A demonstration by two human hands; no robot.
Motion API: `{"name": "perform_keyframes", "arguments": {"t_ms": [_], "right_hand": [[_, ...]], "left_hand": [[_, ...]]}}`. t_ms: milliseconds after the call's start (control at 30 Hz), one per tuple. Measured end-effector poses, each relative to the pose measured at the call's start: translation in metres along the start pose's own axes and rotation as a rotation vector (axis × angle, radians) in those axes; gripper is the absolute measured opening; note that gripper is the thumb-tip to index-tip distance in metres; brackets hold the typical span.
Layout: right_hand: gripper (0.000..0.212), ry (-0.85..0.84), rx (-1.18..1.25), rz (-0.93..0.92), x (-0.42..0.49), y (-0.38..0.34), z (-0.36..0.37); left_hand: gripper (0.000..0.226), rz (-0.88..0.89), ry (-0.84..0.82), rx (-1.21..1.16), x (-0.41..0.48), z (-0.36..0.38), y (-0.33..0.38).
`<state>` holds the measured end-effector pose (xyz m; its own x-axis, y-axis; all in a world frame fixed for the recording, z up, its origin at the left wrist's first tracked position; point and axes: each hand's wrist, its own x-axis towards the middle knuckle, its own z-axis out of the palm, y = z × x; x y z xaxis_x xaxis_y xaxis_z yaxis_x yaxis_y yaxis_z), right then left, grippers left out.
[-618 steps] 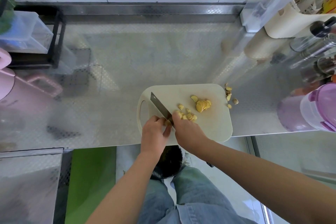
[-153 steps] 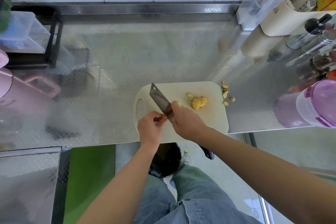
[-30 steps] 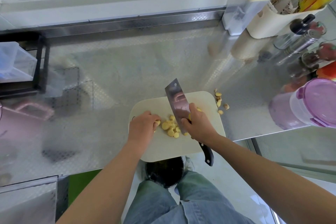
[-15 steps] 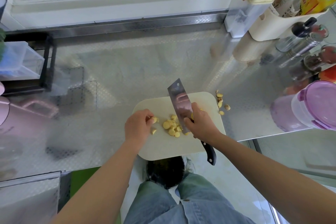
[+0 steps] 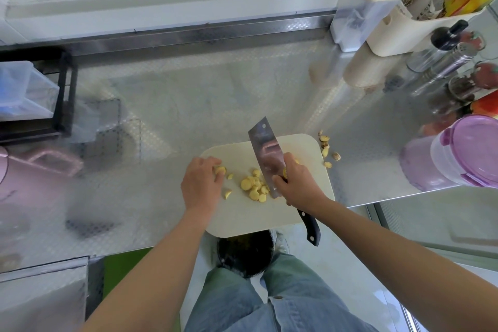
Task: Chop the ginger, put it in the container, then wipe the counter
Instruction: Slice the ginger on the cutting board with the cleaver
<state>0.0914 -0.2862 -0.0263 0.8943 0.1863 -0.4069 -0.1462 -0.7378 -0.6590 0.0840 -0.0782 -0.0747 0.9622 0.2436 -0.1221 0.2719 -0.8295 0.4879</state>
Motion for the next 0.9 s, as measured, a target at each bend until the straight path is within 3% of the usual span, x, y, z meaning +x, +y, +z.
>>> {"name": "perform_keyframes", "arguments": {"t_ms": [67, 200, 333, 467, 633, 700, 800, 900], "right_hand": [[0.033, 0.001, 0.002, -0.012, 0.000, -0.003, 0.000], [0.018, -0.008, -0.016, 0.002, 0.001, -0.001, 0.001], [0.036, 0.008, 0.018, -0.009, -0.005, -0.003, -0.003], [0.036, 0.000, 0.018, 0.002, -0.004, 0.002, -0.003], [0.037, -0.007, 0.033, -0.023, -0.003, -0.003, -0.005], [0.029, -0.010, 0.016, -0.006, 0.001, -0.003, -0.003], [0.018, -0.025, 0.001, 0.029, 0.004, -0.002, -0.001], [0.028, -0.022, -0.012, 0.011, 0.003, -0.004, 0.000]], "left_hand": [[0.014, 0.112, -0.016, 0.037, -0.004, 0.001, 0.001], [0.010, 0.247, -0.048, 0.179, -0.006, 0.007, 0.007], [0.008, 0.194, -0.046, 0.201, -0.003, 0.011, 0.010], [0.005, 0.121, -0.039, 0.092, -0.002, 0.011, 0.007], [0.003, -0.167, 0.075, -0.220, 0.001, 0.002, 0.001], [0.006, -0.257, 0.067, -0.290, 0.002, -0.001, -0.002], [0.004, -0.275, 0.032, -0.300, 0.001, 0.000, -0.004], [0.001, -0.240, 0.004, -0.257, 0.003, 0.003, -0.003]]}}
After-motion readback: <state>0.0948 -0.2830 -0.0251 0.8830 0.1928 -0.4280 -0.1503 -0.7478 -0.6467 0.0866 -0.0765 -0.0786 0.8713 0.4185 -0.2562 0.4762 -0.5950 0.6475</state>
